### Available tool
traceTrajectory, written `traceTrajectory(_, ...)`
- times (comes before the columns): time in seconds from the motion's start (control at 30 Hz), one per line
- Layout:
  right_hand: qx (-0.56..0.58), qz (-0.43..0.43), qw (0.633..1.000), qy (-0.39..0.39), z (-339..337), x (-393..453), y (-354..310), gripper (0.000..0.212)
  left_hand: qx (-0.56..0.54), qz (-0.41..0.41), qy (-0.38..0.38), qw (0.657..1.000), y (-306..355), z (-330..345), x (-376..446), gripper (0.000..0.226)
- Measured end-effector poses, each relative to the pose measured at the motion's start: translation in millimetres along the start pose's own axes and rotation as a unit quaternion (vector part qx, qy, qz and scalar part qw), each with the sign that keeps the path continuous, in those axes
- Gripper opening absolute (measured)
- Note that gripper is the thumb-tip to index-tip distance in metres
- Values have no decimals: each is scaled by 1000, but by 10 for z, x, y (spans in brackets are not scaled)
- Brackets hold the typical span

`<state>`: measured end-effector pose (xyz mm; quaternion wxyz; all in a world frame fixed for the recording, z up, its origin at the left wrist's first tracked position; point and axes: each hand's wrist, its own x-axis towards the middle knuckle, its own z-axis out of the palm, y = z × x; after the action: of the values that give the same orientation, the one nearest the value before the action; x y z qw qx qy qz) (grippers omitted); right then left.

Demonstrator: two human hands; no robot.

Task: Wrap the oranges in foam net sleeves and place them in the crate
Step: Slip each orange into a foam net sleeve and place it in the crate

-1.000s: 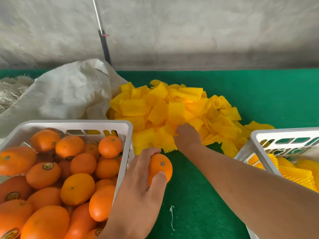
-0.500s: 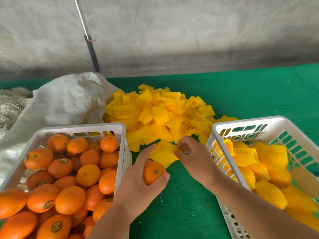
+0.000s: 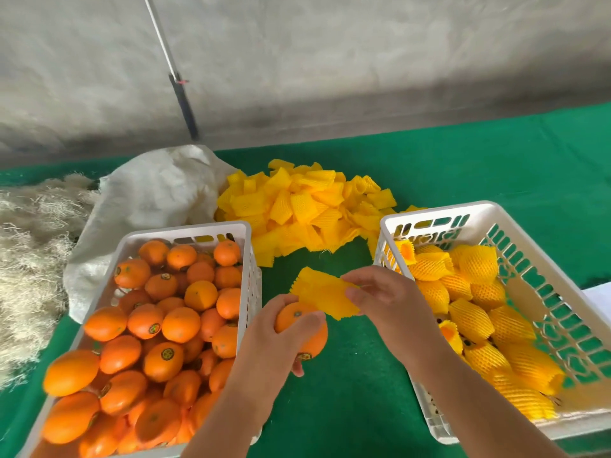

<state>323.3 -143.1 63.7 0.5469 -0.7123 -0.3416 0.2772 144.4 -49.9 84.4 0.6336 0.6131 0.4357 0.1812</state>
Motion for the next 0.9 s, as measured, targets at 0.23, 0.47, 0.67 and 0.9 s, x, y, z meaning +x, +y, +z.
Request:
traceTrajectory(0.23, 13, 97, 992, 80, -20, -144, -48, 49, -220, -93, -7, 971, 32, -89, -211, 82)
traceTrajectory(0.47, -23, 65, 996, 53, -71, -249, -148, 22, -237, -106, -42, 965, 89, -184, -298, 88)
traceTrajectory(0.67, 11, 38, 998, 57, -138, -257, -201, 34, -228, -117, -93, 962, 116, -241, -345, 86)
traceTrajectory(0.9, -3, 11, 1000, 1, -203, -276, -175, 14, -207, -113, -126, 964, 102, -276, -333, 89)
